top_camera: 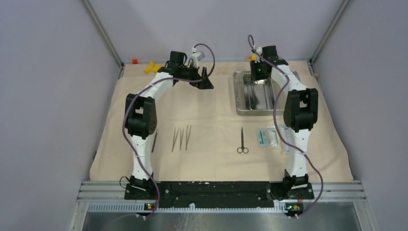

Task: Open and lay out the surgical kit
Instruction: Adjust the medical item in the container.

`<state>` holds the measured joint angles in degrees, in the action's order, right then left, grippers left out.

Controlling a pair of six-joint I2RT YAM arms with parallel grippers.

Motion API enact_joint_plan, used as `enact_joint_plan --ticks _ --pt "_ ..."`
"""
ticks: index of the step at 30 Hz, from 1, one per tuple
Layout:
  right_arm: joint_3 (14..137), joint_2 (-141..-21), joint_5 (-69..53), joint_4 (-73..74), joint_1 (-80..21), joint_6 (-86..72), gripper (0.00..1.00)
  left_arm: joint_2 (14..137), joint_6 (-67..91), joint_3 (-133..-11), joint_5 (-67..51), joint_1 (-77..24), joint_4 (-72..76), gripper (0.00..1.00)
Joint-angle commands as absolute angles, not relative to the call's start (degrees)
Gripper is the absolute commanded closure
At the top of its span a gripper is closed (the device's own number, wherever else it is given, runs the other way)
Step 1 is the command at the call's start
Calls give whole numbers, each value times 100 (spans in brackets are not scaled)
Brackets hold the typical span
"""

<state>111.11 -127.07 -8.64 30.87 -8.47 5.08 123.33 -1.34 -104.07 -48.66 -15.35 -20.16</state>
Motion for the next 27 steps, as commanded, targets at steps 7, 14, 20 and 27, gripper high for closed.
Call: enact_joint_plan --ticks 7,14,20,27 --pt "10193 -12499 -612 2945 -1034 835 66 12098 -123 -10231 -5037 -1512 -1875 1" --pt "9645 -12336 -587 3002 -1073 1021 72 12085 -95 -10165 -5051 -1512 -1828 1" --pt "9718 -12252 -473 3344 -1077 1487 88 12035 -112 -10107 -5028 -1512 -1846 1" --pt "10405 -12535 -476 4320 -1065 2564 95 12010 -105 -10086 -5058 -1511 -1864 1"
